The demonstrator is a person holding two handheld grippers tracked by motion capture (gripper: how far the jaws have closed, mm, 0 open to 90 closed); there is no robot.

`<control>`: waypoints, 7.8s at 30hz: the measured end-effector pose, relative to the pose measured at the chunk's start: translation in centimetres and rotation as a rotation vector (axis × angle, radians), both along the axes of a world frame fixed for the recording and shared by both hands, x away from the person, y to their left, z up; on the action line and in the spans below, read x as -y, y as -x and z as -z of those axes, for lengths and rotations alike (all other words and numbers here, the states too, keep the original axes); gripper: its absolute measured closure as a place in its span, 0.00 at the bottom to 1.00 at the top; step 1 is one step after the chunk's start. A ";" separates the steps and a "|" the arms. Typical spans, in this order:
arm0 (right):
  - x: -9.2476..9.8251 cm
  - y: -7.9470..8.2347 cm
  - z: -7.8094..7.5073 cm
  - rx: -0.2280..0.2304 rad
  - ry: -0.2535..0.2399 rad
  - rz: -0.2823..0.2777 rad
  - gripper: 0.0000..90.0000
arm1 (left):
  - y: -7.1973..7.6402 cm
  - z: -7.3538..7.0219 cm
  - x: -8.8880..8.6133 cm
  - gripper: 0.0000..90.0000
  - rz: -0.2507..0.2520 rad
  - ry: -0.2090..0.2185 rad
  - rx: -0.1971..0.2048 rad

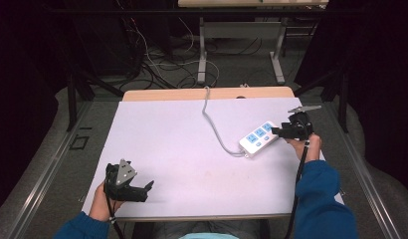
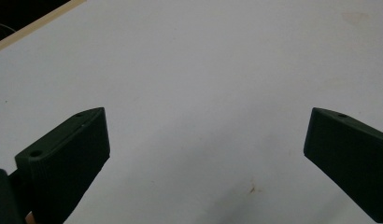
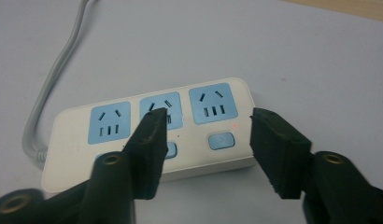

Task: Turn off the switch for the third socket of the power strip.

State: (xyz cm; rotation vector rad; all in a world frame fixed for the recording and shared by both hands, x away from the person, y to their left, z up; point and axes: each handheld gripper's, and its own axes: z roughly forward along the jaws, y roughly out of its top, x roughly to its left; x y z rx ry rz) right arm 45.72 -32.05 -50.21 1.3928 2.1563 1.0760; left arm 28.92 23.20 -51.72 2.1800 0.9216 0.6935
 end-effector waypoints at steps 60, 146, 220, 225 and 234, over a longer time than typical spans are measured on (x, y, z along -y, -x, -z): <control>-1.9 -1.5 2.6 -0.025 0.117 0.093 1.00 | 0.0 0.0 0.1 0.01 0.006 -0.012 0.000; -1.8 -1.3 2.9 -0.026 0.089 0.119 1.00 | 0.0 0.1 0.2 0.01 0.003 -0.009 0.001; -2.0 0.1 1.4 0.015 0.093 0.103 0.47 | 0.1 0.0 0.1 0.01 0.003 -0.019 -0.002; -1.9 0.9 0.9 0.017 0.069 0.069 0.30 | 0.1 0.0 0.2 0.02 -0.002 -0.014 0.001; -2.1 2.6 0.5 0.030 0.055 -0.009 0.15 | 0.1 0.0 0.1 0.01 -0.005 -0.009 0.003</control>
